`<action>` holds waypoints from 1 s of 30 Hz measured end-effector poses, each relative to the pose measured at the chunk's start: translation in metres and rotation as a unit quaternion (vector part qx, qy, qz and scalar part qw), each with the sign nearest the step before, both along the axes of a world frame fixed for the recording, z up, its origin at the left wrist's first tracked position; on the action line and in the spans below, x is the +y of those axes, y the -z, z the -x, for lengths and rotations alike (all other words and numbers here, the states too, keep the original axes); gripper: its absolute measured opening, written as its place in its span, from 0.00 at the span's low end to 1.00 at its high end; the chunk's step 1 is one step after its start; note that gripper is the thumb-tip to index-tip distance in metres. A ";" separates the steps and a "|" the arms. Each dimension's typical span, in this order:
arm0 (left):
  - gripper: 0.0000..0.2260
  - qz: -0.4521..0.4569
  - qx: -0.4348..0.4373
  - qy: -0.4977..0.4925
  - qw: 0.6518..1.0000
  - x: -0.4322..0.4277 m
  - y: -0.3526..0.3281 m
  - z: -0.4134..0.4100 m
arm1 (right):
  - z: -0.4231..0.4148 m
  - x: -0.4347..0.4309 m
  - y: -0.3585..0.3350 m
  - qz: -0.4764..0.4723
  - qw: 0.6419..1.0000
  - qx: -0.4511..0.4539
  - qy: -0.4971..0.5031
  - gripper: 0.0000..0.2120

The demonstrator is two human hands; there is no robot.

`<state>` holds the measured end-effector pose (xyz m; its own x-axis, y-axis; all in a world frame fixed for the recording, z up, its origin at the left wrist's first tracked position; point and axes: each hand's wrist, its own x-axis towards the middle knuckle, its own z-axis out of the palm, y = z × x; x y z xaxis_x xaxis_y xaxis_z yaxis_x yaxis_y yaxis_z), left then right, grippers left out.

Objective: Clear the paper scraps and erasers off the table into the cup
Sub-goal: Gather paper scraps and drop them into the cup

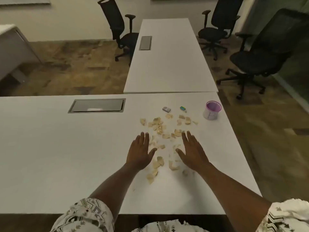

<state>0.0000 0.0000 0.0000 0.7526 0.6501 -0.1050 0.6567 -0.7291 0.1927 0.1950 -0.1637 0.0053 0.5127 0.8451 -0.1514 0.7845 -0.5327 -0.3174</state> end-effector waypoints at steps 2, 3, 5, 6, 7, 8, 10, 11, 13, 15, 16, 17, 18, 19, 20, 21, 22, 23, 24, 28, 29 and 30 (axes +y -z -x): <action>0.36 0.019 0.005 -0.020 1.000 -0.004 0.010 0.011 | 0.005 -0.005 0.009 0.016 0.999 0.030 0.016 0.38; 0.36 0.021 0.012 -0.026 0.999 -0.007 0.018 0.020 | 0.008 -0.009 0.015 0.026 0.999 0.040 0.023 0.38; 0.35 0.025 0.032 -0.027 0.999 -0.015 0.036 0.038 | 0.016 -0.017 0.028 0.045 0.997 0.061 0.030 0.38; 0.35 0.030 0.040 -0.025 0.998 -0.020 0.044 0.045 | 0.020 -0.020 0.033 0.054 0.996 0.064 0.032 0.38; 0.35 0.039 0.046 -0.024 0.998 -0.025 0.052 0.053 | 0.023 -0.023 0.038 0.061 0.995 0.069 0.035 0.38; 0.35 0.052 0.052 -0.025 0.997 -0.028 0.058 0.060 | 0.026 -0.026 0.042 0.069 0.994 0.078 0.043 0.38; 0.36 0.058 0.066 -0.028 0.996 -0.036 0.071 0.075 | 0.032 -0.032 0.052 0.088 0.991 0.085 0.053 0.38; 0.36 0.059 0.070 -0.035 0.995 -0.041 0.075 0.082 | 0.036 -0.035 0.056 0.094 0.990 0.086 0.059 0.38; 0.36 0.067 0.064 -0.078 0.993 -0.053 0.082 0.094 | 0.043 -0.040 0.064 0.103 0.988 0.088 0.072 0.38; 0.39 0.082 0.055 -0.154 0.983 -0.070 0.087 0.100 | 0.048 -0.040 0.070 0.114 0.984 0.101 0.096 0.39; 0.40 0.100 0.051 -0.200 0.973 -0.081 0.088 0.101 | 0.051 -0.040 0.073 0.117 0.980 0.117 0.114 0.40; 0.42 0.122 0.048 -0.239 0.962 -0.090 0.089 0.101 | 0.054 -0.038 0.075 0.119 0.976 0.130 0.129 0.40; 0.43 0.143 0.047 -0.267 0.952 -0.099 0.091 0.100 | 0.057 -0.037 0.079 0.120 0.973 0.141 0.141 0.41; 0.44 0.159 0.049 -0.284 0.944 -0.108 0.093 0.098 | 0.061 -0.035 0.081 0.122 0.969 0.150 0.151 0.42; 0.45 0.169 0.051 -0.291 0.940 -0.115 0.095 0.095 | 0.065 -0.033 0.084 0.124 0.966 0.159 0.159 0.42; 0.46 0.174 0.053 -0.291 0.939 -0.121 0.097 0.092 | 0.069 -0.031 0.087 0.126 0.963 0.169 0.167 0.43; 0.46 0.176 0.055 -0.287 0.940 -0.126 0.099 0.087 | 0.072 -0.030 0.090 0.127 0.961 0.177 0.171 0.43; 0.46 0.176 0.057 -0.279 0.942 -0.129 0.101 0.082 | 0.075 -0.029 0.092 0.128 0.960 0.180 0.171 0.44; 0.46 0.173 0.057 -0.265 0.947 -0.130 0.103 0.077 | 0.078 -0.027 0.095 0.130 0.961 0.179 0.168 0.44; 0.45 0.161 0.051 -0.181 0.969 -0.121 0.111 0.055 | 0.085 -0.022 0.102 0.133 0.967 0.160 0.146 0.43; 0.45 0.162 0.051 -0.158 0.973 -0.116 0.113 0.050 | 0.086 -0.020 0.103 0.130 0.969 0.156 0.138 0.43; 0.45 0.165 0.049 -0.135 0.976 -0.111 0.115 0.046 | 0.086 -0.017 0.104 0.126 0.972 0.154 0.126 0.43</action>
<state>-0.0461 -0.1109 -0.1149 0.5345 0.7416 -0.4054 0.8433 -0.4360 0.3143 0.1091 -0.1809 -0.0986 0.5958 0.6146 -0.5170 0.5073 -0.7871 -0.3510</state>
